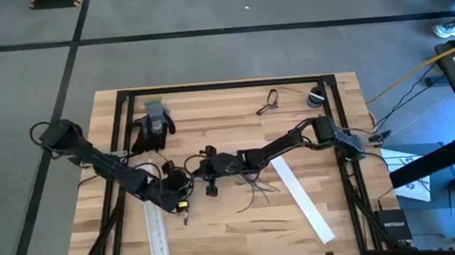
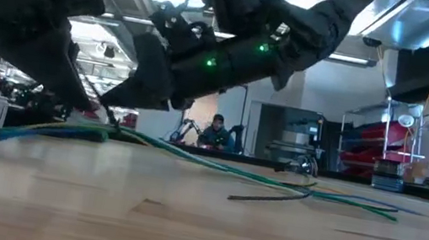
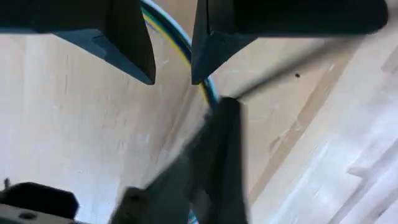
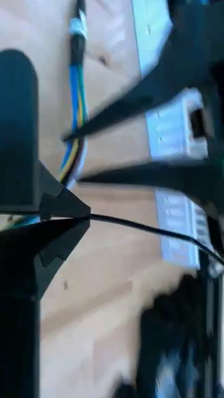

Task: Ziptie cables
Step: Put the black zip tie on the cable wires

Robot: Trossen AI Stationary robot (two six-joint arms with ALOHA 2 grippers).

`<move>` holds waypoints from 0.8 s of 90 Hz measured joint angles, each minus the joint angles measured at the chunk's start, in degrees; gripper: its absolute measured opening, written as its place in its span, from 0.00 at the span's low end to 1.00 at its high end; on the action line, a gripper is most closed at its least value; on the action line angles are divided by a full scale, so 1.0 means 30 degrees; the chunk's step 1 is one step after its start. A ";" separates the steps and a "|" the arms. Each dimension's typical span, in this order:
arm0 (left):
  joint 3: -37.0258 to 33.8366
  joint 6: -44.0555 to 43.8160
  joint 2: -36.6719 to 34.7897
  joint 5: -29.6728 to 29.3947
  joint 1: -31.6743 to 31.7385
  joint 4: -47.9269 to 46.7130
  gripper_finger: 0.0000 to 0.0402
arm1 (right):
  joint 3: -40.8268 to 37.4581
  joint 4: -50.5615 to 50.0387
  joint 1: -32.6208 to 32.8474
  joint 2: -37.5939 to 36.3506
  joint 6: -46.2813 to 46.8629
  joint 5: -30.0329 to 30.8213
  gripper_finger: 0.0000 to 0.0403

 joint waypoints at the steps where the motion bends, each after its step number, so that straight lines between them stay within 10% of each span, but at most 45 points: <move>1: 0.0000 -0.0057 0.0031 -0.0083 0.0000 0.0007 0.22 | 0.0000 -0.0002 0.0002 -0.0036 -0.0057 0.0070 0.00; 37: 0.0000 -0.5036 0.0202 -0.3419 -0.0197 -0.2239 0.22 | 0.0000 -0.1545 -0.0005 -0.0860 -0.0773 0.1399 0.00; 72: 0.0000 -0.4526 0.1516 -0.5581 0.0686 0.2167 0.22 | 0.0000 -0.1371 -0.0012 -0.0860 -0.0817 0.1246 0.00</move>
